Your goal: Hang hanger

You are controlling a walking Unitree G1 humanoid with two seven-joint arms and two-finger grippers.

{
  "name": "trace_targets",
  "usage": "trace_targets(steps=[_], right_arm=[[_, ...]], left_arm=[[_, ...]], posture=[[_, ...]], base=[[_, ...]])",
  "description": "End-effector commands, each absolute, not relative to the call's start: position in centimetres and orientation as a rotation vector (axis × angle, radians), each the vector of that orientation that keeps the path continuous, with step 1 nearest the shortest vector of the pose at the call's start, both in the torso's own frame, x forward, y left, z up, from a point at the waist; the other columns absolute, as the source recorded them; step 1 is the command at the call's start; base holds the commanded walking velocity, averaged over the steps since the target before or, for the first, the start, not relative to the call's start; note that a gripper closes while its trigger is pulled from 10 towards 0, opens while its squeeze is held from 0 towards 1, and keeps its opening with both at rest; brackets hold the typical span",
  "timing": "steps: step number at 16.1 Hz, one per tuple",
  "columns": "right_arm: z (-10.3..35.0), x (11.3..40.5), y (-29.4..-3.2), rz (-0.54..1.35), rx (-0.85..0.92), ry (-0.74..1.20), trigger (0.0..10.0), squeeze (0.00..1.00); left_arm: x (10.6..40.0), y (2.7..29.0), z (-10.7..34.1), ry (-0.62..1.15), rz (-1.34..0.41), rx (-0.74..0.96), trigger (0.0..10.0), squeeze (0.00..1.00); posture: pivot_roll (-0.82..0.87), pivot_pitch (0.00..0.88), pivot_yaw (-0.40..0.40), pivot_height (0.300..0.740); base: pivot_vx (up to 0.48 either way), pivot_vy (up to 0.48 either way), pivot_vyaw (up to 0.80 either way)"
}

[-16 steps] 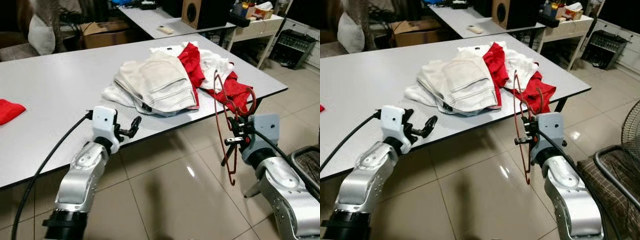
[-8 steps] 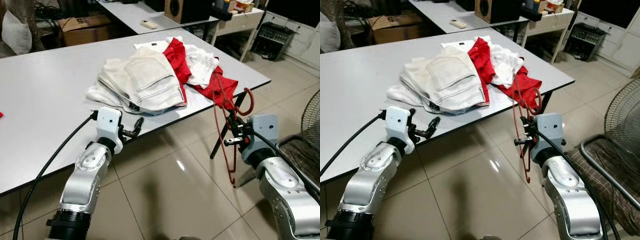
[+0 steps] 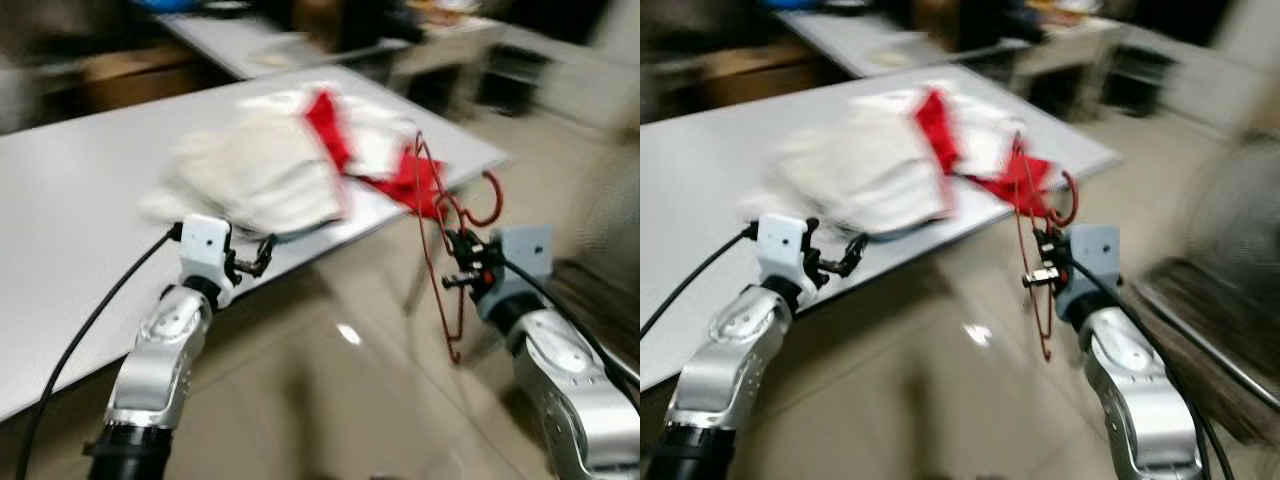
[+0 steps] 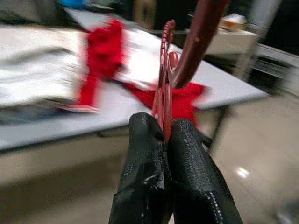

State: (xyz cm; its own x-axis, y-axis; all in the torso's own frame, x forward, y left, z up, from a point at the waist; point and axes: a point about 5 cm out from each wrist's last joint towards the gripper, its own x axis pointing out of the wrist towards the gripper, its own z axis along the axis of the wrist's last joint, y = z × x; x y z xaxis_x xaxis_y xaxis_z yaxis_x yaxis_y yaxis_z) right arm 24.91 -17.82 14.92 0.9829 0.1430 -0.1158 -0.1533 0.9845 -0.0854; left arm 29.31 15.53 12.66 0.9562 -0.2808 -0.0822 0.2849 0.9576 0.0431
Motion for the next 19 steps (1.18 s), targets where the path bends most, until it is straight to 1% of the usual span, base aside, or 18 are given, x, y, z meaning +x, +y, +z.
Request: trace_targets(steps=[1,5,7,8,10,11,12,15,16,17,18,19], right_arm=[[15.3,25.1,-18.1,0.137,-0.1,0.09,10.0,0.0],[15.7,25.6,-17.9,0.158,-0.097,0.075,10.0,0.0],[15.5,25.5,-17.8,0.176,-0.15,0.092,10.0,0.0],[15.5,25.5,-17.9,0.149,-0.124,0.089,10.0,0.0],[15.4,25.5,-18.3,0.109,-0.063,0.085,10.0,0.0],[15.5,25.4,-18.5,0.103,-0.099,0.08,10.0,0.0],[15.5,25.4,-18.6,0.097,-0.096,0.075,10.0,0.0],[15.6,25.1,-18.5,0.102,-0.093,0.071,10.0,0.0],[15.5,25.0,-18.4,0.109,-0.092,0.07,10.0,0.0],[15.5,25.0,-18.3,0.112,-0.089,0.071,10.0,0.0],[15.5,25.0,-18.2,0.111,-0.087,0.071,10.0,0.0],[15.4,25.1,-18.0,0.117,-0.084,0.073,10.0,0.0]], left_arm=[[29.4,15.5,12.8,0.066,-0.287,0.04,10.0,1.0],[30.1,15.8,13.5,0.044,-0.252,0.052,10.0,1.0],[30.1,15.8,13.7,0.035,-0.252,0.066,10.0,1.0],[30.1,15.8,13.7,0.032,-0.25,0.057,10.0,1.0],[30.2,15.5,13.8,0.032,-0.261,0.055,10.0,1.0],[30.4,15.3,13.7,0.038,-0.263,0.062,10.0,1.0],[30.4,15.4,13.7,0.036,-0.254,0.057,10.0,1.0],[31.1,17.2,13.7,0.047,-0.115,0.073,10.0,1.0],[31.4,18.4,13.6,0.061,-0.019,0.081,10.0,1.0],[31.7,19.1,13.6,0.065,0.034,0.074,10.0,1.0],[31.9,19.5,13.6,0.061,0.048,0.073,10.0,0.4],[32.4,19.5,13.7,0.062,0.052,0.043,10.0,0.0]], posture=[[-0.15,0.0,-0.027,0.74],[-0.15,0.0,-0.022,0.74],[-0.14,0.0,-0.028,0.74],[-0.14,0.0,-0.026,0.74],[-0.15,0.0,-0.016,0.74],[-0.15,0.0,-0.011,0.74],[-0.16,0.0,-0.006,0.74],[-0.17,0.0,0.0,0.74],[-0.17,0.0,0.005,0.74],[-0.17,0.0,0.005,0.74],[-0.17,0.0,0.005,0.74],[-0.17,0.0,0.005,0.74]], base=[[0.349,0.0,0.0],[0.35,0.0,0.0],[0.352,0.0,0.0],[0.349,0.0,0.8],[0.354,0.0,0.0],[0.311,0.0,0.0],[0.244,0.0,0.0],[0.0,0.0,0.0],[0.0,0.0,0.0],[0.0,0.0,0.0],[0.0,0.0,0.0],[0.0,0.0,0.0]])
